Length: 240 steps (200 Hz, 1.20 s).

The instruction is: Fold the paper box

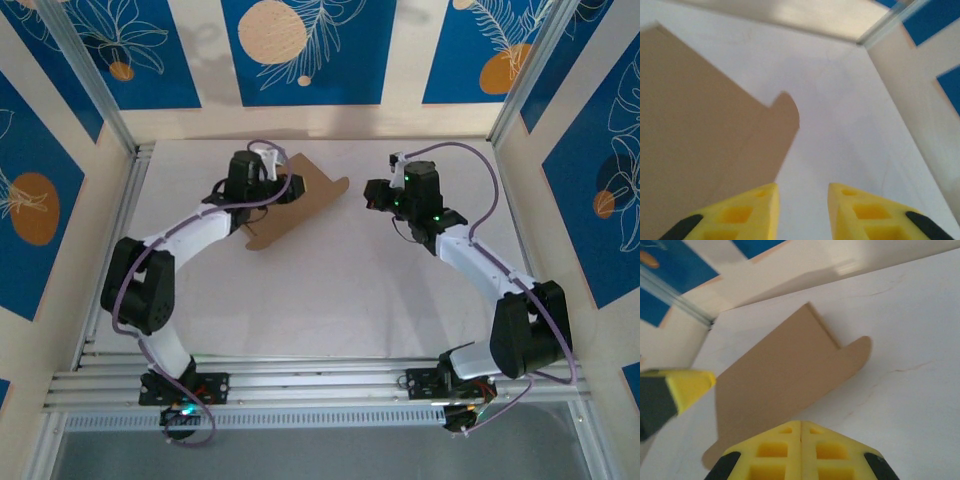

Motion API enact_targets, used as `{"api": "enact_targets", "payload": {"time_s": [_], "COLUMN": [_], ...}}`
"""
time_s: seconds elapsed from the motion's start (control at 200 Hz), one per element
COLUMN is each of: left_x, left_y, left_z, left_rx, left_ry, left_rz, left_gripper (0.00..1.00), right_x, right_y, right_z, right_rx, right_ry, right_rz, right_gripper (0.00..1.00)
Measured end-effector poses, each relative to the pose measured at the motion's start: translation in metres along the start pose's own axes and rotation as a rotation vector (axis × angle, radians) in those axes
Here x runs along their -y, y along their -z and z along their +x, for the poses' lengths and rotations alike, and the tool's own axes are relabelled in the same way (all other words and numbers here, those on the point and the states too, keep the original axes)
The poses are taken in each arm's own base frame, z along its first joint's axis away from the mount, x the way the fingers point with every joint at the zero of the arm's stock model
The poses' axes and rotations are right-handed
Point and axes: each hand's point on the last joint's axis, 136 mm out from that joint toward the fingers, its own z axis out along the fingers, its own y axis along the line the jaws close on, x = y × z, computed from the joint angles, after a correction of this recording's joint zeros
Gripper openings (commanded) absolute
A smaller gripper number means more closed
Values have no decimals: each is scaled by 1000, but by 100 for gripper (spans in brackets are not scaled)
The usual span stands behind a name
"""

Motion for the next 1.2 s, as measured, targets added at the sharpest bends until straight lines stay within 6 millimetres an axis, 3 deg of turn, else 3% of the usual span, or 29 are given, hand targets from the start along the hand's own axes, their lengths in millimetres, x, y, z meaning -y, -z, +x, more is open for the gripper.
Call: {"api": "enact_targets", "payload": {"time_s": [0.11,0.21,0.285,0.425,0.51,0.775,0.885,1.045,1.2], "left_x": [-28,-59,-81,-108,-101,-77,-54,-4,17], "left_y": [-4,-29,-51,-81,-81,-78,-80,-76,-51], "left_z": [-32,-37,-17,47,45,69,88,129,155], "left_rx": [43,16,-48,-207,-198,-240,-299,-420,-478], "left_ry": [11,30,57,128,118,82,26,-109,-160], "left_rz": [-42,-83,-107,-125,-100,-31,6,62,56], "left_gripper": [12,16,17,13,13,18,19,27,29], "right_x": [-12,-21,-22,-15,-9,2,1,-1,2], "right_y": [-8,-17,-18,-18,-17,-8,2,18,25], "right_z": [5,7,12,21,25,38,37,32,33], "right_rx": [-53,-84,-103,-137,-151,-201,-208,-202,-212], "right_ry": [-1,6,4,-7,-15,-42,-44,-30,-26], "right_rz": [-57,-73,-67,-26,1,69,85,106,120], "right_gripper": [0,0,0,0,0,3,8,17,29]}}
